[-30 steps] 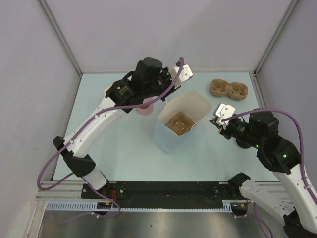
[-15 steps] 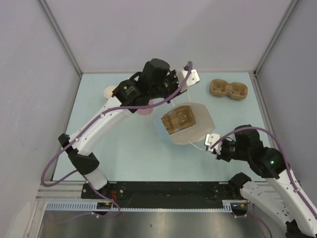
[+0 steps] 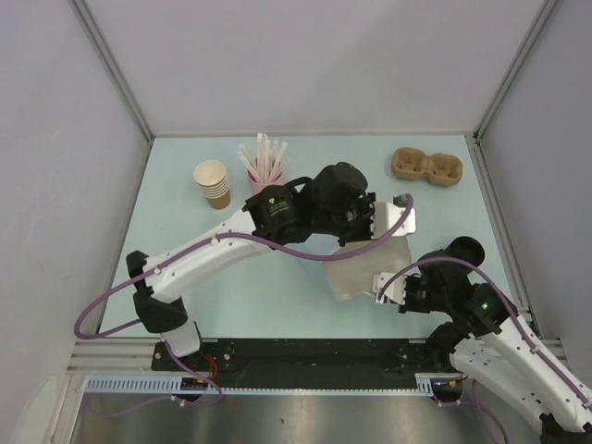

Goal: Pack the takeout coffee

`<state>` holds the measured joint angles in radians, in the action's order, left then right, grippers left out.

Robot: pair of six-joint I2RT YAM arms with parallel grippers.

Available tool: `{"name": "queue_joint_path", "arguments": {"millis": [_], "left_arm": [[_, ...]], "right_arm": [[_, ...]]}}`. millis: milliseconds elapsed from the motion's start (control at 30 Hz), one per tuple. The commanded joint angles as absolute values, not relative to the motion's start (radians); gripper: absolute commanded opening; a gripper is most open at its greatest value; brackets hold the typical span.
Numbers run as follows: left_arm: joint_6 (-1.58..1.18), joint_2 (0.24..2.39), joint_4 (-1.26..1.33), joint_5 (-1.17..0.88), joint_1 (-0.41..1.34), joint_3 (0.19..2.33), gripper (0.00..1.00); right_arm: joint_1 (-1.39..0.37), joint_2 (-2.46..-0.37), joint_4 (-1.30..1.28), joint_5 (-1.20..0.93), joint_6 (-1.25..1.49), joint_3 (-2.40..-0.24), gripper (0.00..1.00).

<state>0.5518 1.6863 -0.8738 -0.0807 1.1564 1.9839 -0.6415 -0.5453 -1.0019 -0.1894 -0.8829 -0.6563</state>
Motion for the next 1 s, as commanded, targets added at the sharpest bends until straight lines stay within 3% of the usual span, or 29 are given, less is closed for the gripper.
{"name": "queue_joint_path", "arguments": {"millis": [0,333,600,967], "left_arm": [[0.557,1.723,-0.871,-0.058,1.181,1.982,0.00],[0.557,1.727,-0.839,0.067,1.178,2.051,0.00],[0.506,1.713,-0.833,0.048,1.059,2.212,0.00],[0.454,1.683,-0.769,0.034,0.928,2.102,0.00]], "right_arm": [[-0.657,-0.514,-0.954,-0.110,-0.910,-0.623,0.00],[-0.655,-0.488,-0.948,-0.089,-0.890,-0.640,0.00],[-0.630,-0.498,-0.927,-0.155,-0.824,-0.833,0.00],[-0.627,-0.646,-0.575,0.000,-0.677,-0.986,0.00]]}}
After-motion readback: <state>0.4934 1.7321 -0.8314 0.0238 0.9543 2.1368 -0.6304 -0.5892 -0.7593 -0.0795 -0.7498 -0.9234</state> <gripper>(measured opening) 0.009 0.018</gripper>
